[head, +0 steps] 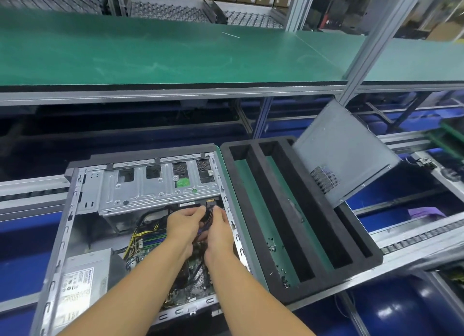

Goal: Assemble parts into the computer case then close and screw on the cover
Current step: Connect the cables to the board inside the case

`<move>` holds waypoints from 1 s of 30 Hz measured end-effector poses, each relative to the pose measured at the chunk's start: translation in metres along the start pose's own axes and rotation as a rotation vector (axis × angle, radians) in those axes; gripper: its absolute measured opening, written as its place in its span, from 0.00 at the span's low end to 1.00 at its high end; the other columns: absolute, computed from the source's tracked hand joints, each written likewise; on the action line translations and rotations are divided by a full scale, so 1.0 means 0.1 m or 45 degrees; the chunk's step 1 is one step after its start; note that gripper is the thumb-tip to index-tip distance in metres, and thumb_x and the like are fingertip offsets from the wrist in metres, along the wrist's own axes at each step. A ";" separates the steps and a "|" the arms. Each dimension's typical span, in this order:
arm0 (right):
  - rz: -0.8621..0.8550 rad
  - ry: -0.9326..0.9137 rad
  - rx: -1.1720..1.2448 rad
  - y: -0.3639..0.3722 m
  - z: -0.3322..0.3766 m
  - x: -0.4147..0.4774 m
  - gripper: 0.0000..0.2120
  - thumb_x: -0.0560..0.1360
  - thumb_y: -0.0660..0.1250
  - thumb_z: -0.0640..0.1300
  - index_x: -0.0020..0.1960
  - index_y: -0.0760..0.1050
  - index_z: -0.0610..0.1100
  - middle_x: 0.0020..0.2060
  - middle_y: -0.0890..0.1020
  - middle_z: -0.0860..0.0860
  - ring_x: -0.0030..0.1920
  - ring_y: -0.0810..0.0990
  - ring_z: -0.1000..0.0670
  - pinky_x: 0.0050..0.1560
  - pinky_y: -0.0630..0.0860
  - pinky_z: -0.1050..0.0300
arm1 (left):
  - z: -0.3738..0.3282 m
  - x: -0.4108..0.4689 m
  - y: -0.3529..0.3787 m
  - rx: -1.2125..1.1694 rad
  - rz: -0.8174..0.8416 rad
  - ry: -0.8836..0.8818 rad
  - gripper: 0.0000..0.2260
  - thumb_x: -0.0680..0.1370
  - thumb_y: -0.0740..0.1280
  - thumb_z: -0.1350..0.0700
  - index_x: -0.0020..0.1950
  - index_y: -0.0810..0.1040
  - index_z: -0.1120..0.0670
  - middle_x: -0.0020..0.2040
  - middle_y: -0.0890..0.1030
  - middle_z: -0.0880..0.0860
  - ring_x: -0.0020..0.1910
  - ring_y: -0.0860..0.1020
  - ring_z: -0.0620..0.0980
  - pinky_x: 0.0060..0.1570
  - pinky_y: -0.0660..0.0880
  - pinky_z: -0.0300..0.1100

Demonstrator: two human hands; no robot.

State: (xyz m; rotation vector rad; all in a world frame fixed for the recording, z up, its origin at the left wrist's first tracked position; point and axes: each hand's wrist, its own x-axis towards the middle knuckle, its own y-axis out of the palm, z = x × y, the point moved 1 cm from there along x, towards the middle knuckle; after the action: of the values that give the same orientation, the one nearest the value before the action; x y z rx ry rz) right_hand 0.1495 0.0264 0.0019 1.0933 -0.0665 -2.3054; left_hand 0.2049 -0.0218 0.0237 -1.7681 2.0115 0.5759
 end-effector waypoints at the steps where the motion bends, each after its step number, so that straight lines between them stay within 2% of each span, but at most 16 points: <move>1: 0.005 -0.002 -0.011 0.01 0.01 0.00 0.10 0.82 0.65 0.53 0.51 0.82 0.48 0.28 0.83 0.51 0.22 0.76 0.54 0.24 0.72 0.65 | 0.00 0.00 0.00 0.004 0.004 -0.004 0.04 0.77 0.73 0.57 0.47 0.84 0.58 0.38 0.83 0.55 0.36 0.78 0.49 0.36 0.81 0.47; 4: 0.013 0.005 -0.023 0.02 0.02 0.02 0.12 0.81 0.65 0.54 0.53 0.82 0.47 0.28 0.83 0.52 0.22 0.78 0.55 0.23 0.72 0.66 | -0.01 -0.02 0.01 -0.017 0.007 -0.008 0.03 0.77 0.72 0.58 0.44 0.84 0.56 0.37 0.82 0.54 0.35 0.77 0.49 0.35 0.82 0.48; 7: 0.022 0.049 0.018 0.02 0.04 0.01 0.12 0.80 0.67 0.56 0.52 0.82 0.49 0.31 0.85 0.51 0.27 0.83 0.54 0.25 0.75 0.64 | -0.01 -0.02 0.02 -0.012 0.015 -0.013 0.03 0.77 0.72 0.57 0.47 0.84 0.56 0.40 0.83 0.56 0.39 0.78 0.51 0.44 0.83 0.55; 10: 0.045 0.036 0.064 0.04 0.03 0.01 0.09 0.80 0.69 0.55 0.52 0.82 0.51 0.34 0.87 0.50 0.30 0.85 0.53 0.27 0.77 0.62 | -0.03 -0.02 0.01 -0.004 0.021 -0.030 0.04 0.77 0.72 0.56 0.48 0.84 0.57 0.42 0.83 0.57 0.40 0.78 0.52 0.46 0.82 0.58; 12: 0.055 0.003 0.071 0.04 0.03 0.01 0.08 0.80 0.69 0.55 0.54 0.81 0.51 0.37 0.88 0.50 0.32 0.85 0.52 0.28 0.78 0.61 | -0.03 -0.02 0.01 -0.002 0.021 -0.033 0.04 0.77 0.72 0.56 0.47 0.84 0.57 0.40 0.83 0.55 0.38 0.78 0.50 0.41 0.83 0.54; 14: 0.070 -0.032 0.063 0.04 0.02 0.01 0.09 0.81 0.68 0.54 0.56 0.81 0.50 0.38 0.87 0.49 0.32 0.85 0.52 0.29 0.78 0.60 | -0.03 -0.02 0.01 -0.015 0.024 -0.035 0.03 0.77 0.72 0.57 0.45 0.84 0.55 0.39 0.83 0.54 0.36 0.77 0.48 0.29 0.80 0.44; 15: 0.075 -0.046 0.053 0.04 0.02 0.01 0.09 0.82 0.67 0.53 0.56 0.80 0.50 0.37 0.87 0.50 0.32 0.84 0.52 0.29 0.78 0.60 | -0.02 -0.02 0.01 -0.026 0.025 -0.041 0.03 0.77 0.72 0.57 0.45 0.84 0.55 0.38 0.83 0.53 0.36 0.77 0.47 0.26 0.77 0.40; 19: 0.061 -0.080 -0.040 0.03 0.02 0.00 0.08 0.83 0.63 0.54 0.54 0.79 0.51 0.35 0.85 0.52 0.28 0.80 0.54 0.28 0.74 0.61 | -0.02 -0.01 0.00 -0.092 0.036 -0.118 0.02 0.77 0.72 0.58 0.47 0.83 0.56 0.39 0.82 0.53 0.36 0.76 0.47 0.26 0.77 0.38; 23: 0.072 -0.120 -0.105 0.04 0.06 0.00 0.11 0.85 0.60 0.53 0.60 0.77 0.48 0.39 0.84 0.52 0.29 0.78 0.56 0.28 0.73 0.63 | -0.02 -0.02 0.03 -0.146 0.038 -0.166 0.04 0.77 0.72 0.59 0.49 0.83 0.58 0.38 0.81 0.53 0.34 0.74 0.47 0.23 0.73 0.36; 27: 0.091 -0.144 -0.200 0.03 0.08 -0.02 0.10 0.86 0.58 0.52 0.56 0.75 0.49 0.39 0.81 0.52 0.24 0.72 0.55 0.25 0.70 0.63 | -0.02 0.00 0.01 -0.138 0.005 -0.135 0.13 0.76 0.73 0.59 0.58 0.79 0.63 0.47 0.84 0.59 0.35 0.76 0.48 0.28 0.73 0.39; 28: 0.095 -0.150 -0.208 0.04 0.08 -0.02 0.09 0.86 0.58 0.52 0.55 0.75 0.49 0.39 0.81 0.51 0.26 0.73 0.54 0.27 0.71 0.62 | -0.03 0.00 -0.01 -0.161 0.019 -0.140 0.15 0.76 0.73 0.59 0.59 0.77 0.63 0.48 0.84 0.59 0.36 0.76 0.49 0.28 0.75 0.41; 30: 0.101 -0.165 -0.218 0.06 0.07 -0.01 0.09 0.86 0.58 0.52 0.54 0.75 0.50 0.41 0.82 0.49 0.33 0.78 0.52 0.36 0.77 0.56 | -0.05 0.00 -0.05 -0.224 0.079 -0.184 0.13 0.76 0.72 0.61 0.59 0.76 0.62 0.44 0.83 0.57 0.35 0.76 0.49 0.27 0.77 0.42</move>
State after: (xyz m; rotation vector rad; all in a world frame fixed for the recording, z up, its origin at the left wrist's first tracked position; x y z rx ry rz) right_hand 0.1474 0.0205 0.0091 0.8407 0.0362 -2.2619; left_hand 0.2093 -0.0251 0.0279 -1.7118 1.9734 0.8987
